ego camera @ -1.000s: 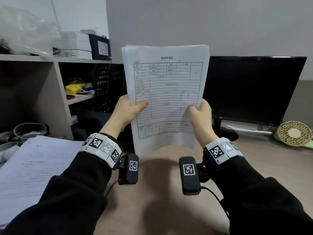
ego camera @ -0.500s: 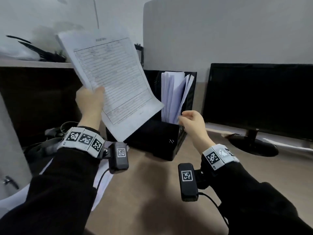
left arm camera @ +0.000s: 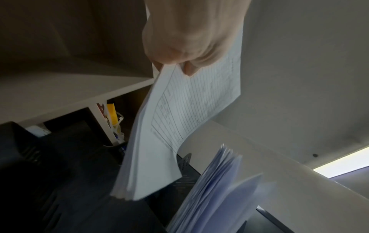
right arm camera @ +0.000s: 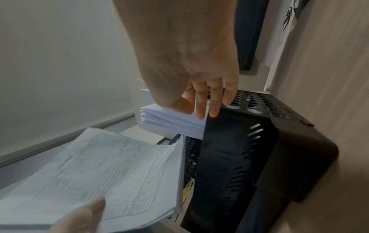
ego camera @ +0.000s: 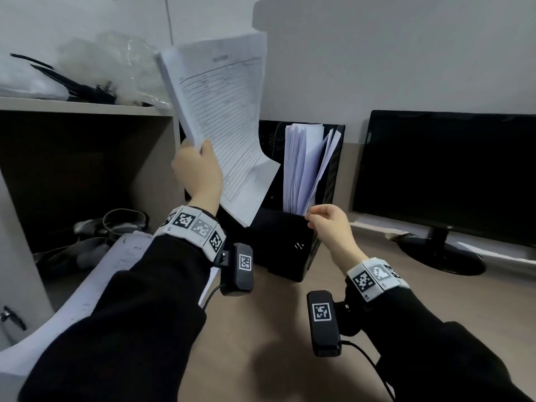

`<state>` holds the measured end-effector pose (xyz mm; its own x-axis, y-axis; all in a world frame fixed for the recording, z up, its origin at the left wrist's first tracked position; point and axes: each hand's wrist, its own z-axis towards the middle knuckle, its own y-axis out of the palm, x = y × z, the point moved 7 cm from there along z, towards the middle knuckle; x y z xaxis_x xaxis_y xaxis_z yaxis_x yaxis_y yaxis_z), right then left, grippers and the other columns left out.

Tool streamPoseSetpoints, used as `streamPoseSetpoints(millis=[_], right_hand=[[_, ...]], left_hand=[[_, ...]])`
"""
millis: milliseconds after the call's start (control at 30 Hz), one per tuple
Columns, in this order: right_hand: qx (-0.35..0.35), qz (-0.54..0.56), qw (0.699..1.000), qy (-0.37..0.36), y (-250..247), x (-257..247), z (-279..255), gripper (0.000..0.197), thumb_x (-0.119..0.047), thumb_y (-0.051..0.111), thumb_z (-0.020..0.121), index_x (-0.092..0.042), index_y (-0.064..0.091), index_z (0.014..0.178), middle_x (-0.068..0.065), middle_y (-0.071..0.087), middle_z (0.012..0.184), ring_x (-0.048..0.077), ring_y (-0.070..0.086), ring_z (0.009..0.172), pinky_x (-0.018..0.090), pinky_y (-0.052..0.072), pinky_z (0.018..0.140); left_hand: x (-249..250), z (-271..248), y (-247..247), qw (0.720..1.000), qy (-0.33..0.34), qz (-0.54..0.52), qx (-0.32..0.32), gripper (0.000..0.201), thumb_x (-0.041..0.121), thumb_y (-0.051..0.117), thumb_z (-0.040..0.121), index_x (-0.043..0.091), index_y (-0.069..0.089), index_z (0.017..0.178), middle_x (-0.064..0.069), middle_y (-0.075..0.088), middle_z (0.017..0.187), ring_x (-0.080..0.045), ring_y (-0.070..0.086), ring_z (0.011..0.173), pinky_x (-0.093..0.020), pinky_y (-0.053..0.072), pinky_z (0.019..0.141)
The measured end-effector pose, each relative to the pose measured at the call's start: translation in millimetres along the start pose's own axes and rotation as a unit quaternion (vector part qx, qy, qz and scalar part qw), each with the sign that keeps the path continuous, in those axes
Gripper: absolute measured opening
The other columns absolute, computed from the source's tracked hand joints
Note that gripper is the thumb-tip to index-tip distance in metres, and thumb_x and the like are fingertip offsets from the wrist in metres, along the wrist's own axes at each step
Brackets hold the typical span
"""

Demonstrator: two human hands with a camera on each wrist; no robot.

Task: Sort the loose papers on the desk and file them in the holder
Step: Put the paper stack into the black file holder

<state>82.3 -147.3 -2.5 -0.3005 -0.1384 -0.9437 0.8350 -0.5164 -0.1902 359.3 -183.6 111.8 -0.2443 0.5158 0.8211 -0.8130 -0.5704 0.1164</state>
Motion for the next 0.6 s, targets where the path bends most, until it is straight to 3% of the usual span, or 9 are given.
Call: streamPoseSetpoints(millis=[67, 133, 233, 367, 600], right_hand=[[0.001, 0.002, 1.000, 0.002, -3, 1, 3, 0.013, -0.015, 0.057, 0.087, -0.016, 0.063, 0.099, 0.003, 0.068, 0.100, 0.019, 0.065, 0.093, 0.027, 0.047, 0.073], [-0.001, 0.012, 1.000, 0.002, -7, 0, 5, 0.015, -0.012, 0.055, 0.088, -0.012, 0.062, 0.102, 0.004, 0.068, 0.099, 0.014, 0.064, 0.082, 0.022, 0.043, 0.064], [-0.004, 0.024, 1.000, -0.001, -11, -3, 9, 0.016, -0.009, 0.052, 0.088, -0.010, 0.062, 0.101, 0.006, 0.068, 0.096, 0.010, 0.060, 0.070, 0.022, 0.042, 0.061], [-0.007, 0.050, 0.999, 0.015, -19, 1, 22, 0.011, -0.006, 0.055, 0.088, -0.016, 0.059, 0.091, 0.006, 0.070, 0.090, 0.008, 0.059, 0.061, 0.021, 0.043, 0.058], [-0.006, 0.092, 0.995, 0.037, -31, 13, 45, 0.013, 0.000, 0.048, 0.091, -0.010, 0.056, 0.095, 0.005, 0.067, 0.082, 0.009, 0.055, 0.057, 0.010, 0.043, 0.047]], left_hand=[[7, -1, 14, 1.000, 0.015, 0.024, -0.005, 0.018, 0.015, 0.051, 0.096, 0.003, 0.057, 0.084, -0.002, 0.055, 0.073, -0.014, 0.052, 0.065, -0.023, 0.038, 0.061], [14, -1, 27, 0.999, 0.035, 0.034, -0.006, 0.021, 0.015, 0.049, 0.096, -0.001, 0.062, 0.092, -0.005, 0.059, 0.081, -0.017, 0.056, 0.075, -0.023, 0.037, 0.065], [19, 2, 46, 0.998, 0.048, 0.049, -0.014, 0.022, 0.013, 0.048, 0.096, -0.003, 0.063, 0.098, -0.008, 0.065, 0.092, -0.019, 0.059, 0.084, -0.024, 0.037, 0.067], [14, 8, 74, 0.997, 0.042, 0.056, -0.027, 0.022, 0.010, 0.045, 0.094, -0.003, 0.063, 0.099, -0.016, 0.069, 0.100, -0.031, 0.064, 0.092, -0.033, 0.047, 0.074], [16, 21, 93, 0.998, 0.027, 0.055, -0.013, 0.022, 0.014, 0.046, 0.095, -0.001, 0.062, 0.093, -0.018, 0.068, 0.103, -0.029, 0.063, 0.096, -0.026, 0.040, 0.071]])
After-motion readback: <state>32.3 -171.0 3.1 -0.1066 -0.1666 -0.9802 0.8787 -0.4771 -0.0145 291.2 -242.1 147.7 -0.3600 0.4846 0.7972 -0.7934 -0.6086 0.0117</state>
